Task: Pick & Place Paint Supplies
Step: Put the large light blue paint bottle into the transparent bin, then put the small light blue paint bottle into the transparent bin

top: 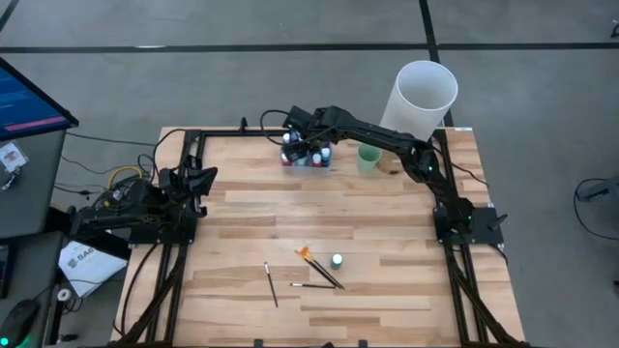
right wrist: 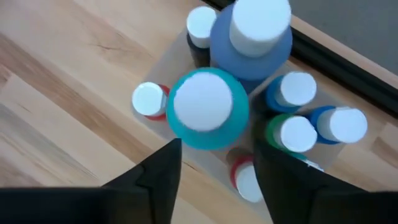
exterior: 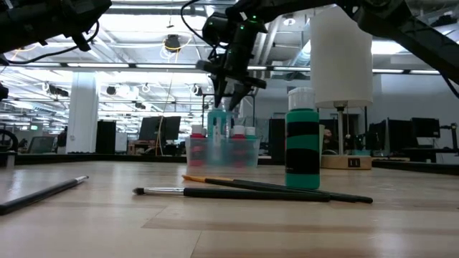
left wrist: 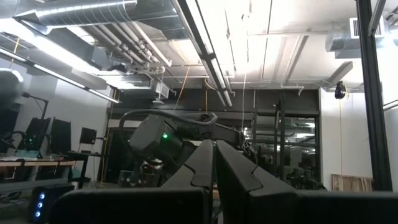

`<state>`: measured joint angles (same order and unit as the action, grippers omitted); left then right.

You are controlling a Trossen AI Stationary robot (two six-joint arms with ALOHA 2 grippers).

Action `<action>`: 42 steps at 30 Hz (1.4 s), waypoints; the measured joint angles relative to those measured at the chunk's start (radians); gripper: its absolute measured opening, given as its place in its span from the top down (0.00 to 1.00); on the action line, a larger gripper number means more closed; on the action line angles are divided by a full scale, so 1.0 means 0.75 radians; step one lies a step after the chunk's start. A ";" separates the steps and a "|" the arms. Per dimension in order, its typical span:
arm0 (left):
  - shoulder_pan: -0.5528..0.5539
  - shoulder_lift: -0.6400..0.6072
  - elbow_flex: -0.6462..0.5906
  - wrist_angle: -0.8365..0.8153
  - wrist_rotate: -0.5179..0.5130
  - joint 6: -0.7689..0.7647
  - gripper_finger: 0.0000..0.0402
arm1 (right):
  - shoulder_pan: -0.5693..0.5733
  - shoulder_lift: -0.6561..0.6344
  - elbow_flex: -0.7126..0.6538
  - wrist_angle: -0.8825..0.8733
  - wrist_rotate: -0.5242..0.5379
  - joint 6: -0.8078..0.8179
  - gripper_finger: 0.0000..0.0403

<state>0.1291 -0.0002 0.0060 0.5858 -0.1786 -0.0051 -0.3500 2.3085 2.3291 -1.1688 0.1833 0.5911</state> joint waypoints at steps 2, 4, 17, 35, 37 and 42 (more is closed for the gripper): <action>0.000 0.000 0.000 -0.001 0.000 0.000 1.00 | 0.000 0.000 0.000 0.013 -0.001 0.000 0.49; 0.000 0.000 0.000 0.000 0.000 0.000 1.00 | 0.000 0.000 0.000 0.019 -0.001 0.000 0.45; 0.000 0.000 0.000 0.000 0.000 0.000 1.00 | 0.053 -0.187 0.029 -0.264 -0.024 0.064 0.41; 0.000 0.000 0.000 0.000 0.000 0.000 1.00 | 0.838 -0.206 0.008 -0.536 -0.114 0.513 0.41; 0.000 0.000 0.000 0.001 0.000 0.000 1.00 | 0.877 -0.192 0.002 -0.536 -0.107 0.545 0.41; 0.000 0.000 0.000 0.001 0.000 0.000 1.00 | 0.899 -0.169 0.003 -0.536 -0.098 0.605 0.41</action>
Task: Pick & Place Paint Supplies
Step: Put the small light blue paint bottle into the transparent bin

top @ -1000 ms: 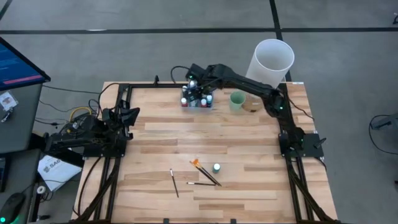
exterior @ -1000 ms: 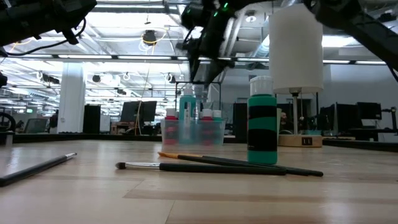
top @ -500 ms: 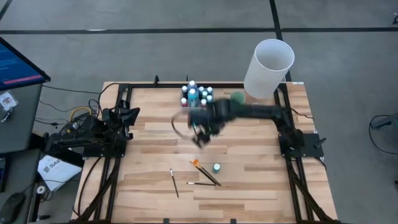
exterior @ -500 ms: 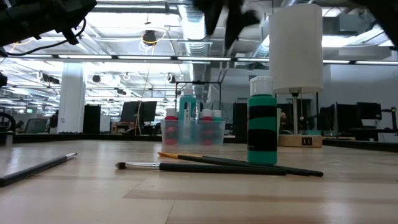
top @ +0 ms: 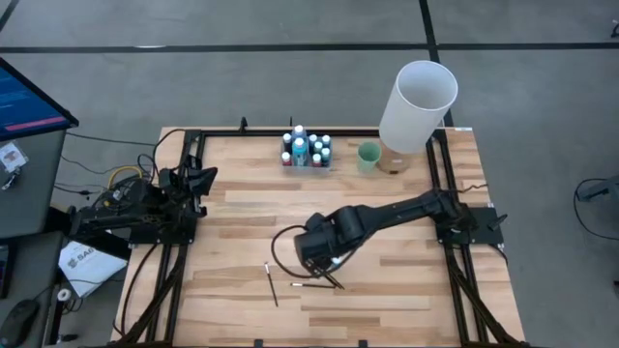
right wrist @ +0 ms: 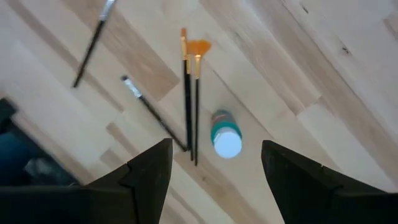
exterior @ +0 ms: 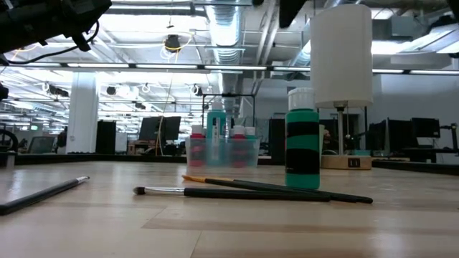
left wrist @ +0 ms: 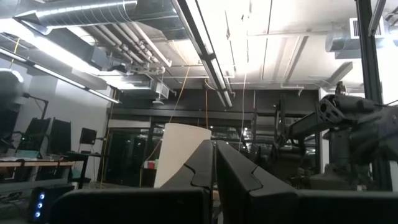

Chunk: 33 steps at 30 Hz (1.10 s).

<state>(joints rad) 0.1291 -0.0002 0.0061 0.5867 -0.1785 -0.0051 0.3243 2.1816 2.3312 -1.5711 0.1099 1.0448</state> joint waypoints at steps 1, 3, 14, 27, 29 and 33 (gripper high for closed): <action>0.000 0.000 0.000 0.000 0.000 0.000 1.00 | 0.001 0.005 -0.002 0.000 0.001 -0.001 0.41; 0.000 0.000 0.000 0.001 0.000 0.000 1.00 | -0.001 0.000 -0.005 0.001 0.001 -0.005 0.41; 0.000 0.000 0.000 0.003 0.000 0.000 1.00 | -0.005 -0.011 -0.307 0.018 -0.050 0.030 0.41; 0.000 0.000 0.000 0.003 0.000 0.000 1.00 | -0.001 -0.001 -0.306 0.050 -0.038 -0.002 0.41; 0.000 0.000 0.000 0.003 0.000 0.000 1.00 | 0.004 0.000 -0.306 0.057 -0.032 -0.020 0.41; 0.000 0.000 0.000 0.003 0.000 0.000 1.00 | 0.018 -0.001 -0.306 0.013 0.030 -0.076 0.41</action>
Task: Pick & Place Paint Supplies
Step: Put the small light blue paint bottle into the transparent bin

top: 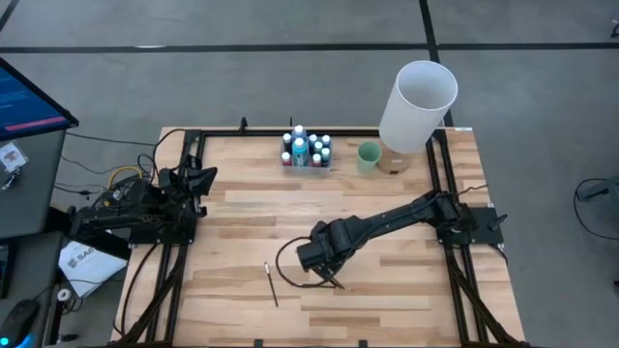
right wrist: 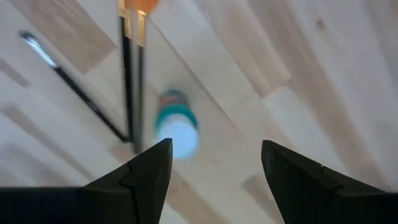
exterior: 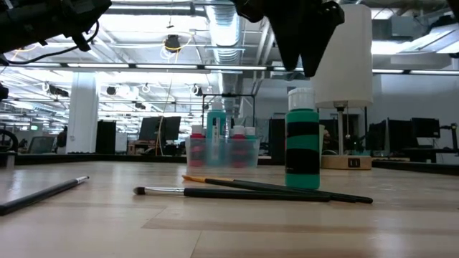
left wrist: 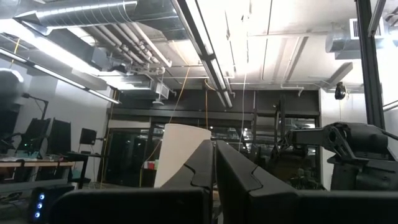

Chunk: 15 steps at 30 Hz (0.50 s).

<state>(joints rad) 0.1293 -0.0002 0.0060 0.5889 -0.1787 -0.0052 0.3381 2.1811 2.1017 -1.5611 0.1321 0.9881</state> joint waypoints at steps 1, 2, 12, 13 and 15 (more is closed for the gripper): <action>0.000 0.000 0.000 0.000 0.000 0.000 1.00 | 0.006 0.000 0.000 -0.019 0.020 -0.008 0.41; 0.000 0.000 0.000 0.000 0.000 0.000 1.00 | 0.016 -0.002 -0.006 -0.016 0.037 -0.038 0.41; 0.000 0.000 0.000 0.001 0.000 0.000 1.00 | 0.098 -0.374 -0.501 0.092 0.101 0.077 0.41; 0.000 0.000 0.000 0.001 0.000 0.000 1.00 | 0.096 -0.440 -0.579 0.110 0.101 0.089 0.41; 0.000 0.000 0.000 0.002 0.000 0.000 1.00 | 0.078 -0.587 -0.751 0.190 0.113 0.111 0.41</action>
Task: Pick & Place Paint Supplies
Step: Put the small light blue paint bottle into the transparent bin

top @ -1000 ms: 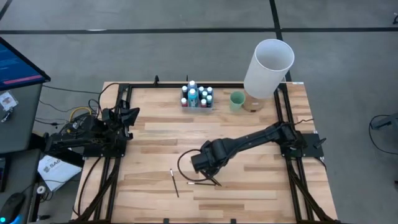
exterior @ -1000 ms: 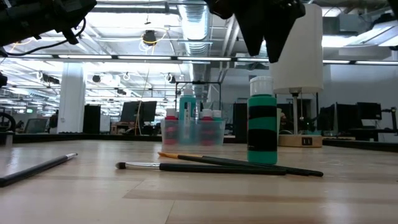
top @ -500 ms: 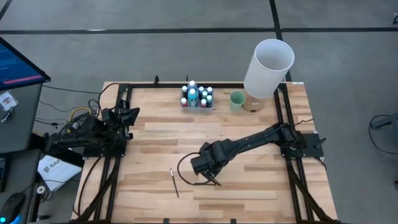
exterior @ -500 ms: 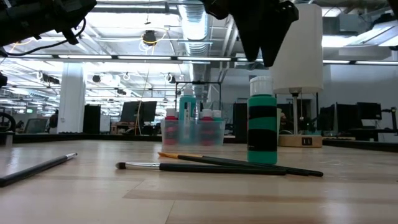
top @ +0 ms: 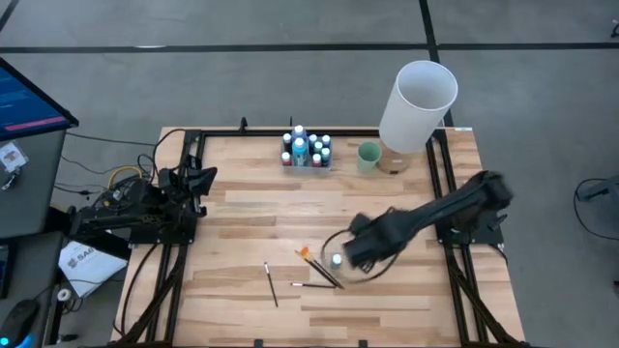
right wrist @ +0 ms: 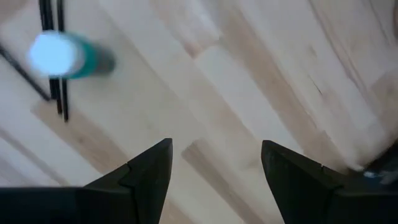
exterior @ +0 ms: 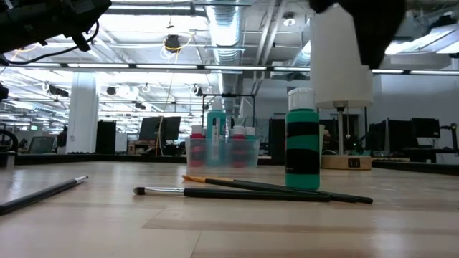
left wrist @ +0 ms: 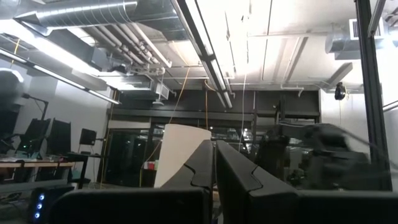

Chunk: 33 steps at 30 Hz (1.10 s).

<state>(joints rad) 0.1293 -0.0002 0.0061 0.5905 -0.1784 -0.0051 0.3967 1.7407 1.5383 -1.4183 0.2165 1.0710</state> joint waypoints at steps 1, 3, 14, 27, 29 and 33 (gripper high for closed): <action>0.000 0.000 0.000 0.001 0.000 0.000 1.00 | -0.015 -0.085 -0.096 0.060 0.012 0.040 0.41; 0.000 0.000 0.000 0.002 0.000 0.000 1.00 | -0.059 -0.252 -0.296 0.229 0.017 0.137 0.41; 0.000 0.000 0.000 0.004 0.000 0.000 1.00 | -0.189 -0.637 -0.716 0.914 -0.126 0.179 0.47; 0.000 0.000 0.000 0.004 0.000 0.000 1.00 | -0.263 -0.363 -0.474 1.072 -0.266 -0.056 0.57; 0.000 0.000 0.000 0.003 0.000 0.000 1.00 | -0.263 -0.255 -0.359 1.000 -0.332 -0.106 0.60; 0.000 0.000 0.000 0.005 0.000 0.000 1.00 | -0.256 -0.051 -0.105 0.712 -0.404 -0.173 0.63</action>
<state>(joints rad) 0.1295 -0.0002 0.0061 0.5939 -0.1787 -0.0053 0.2045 1.7023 1.4593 -0.8843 -0.0868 0.9416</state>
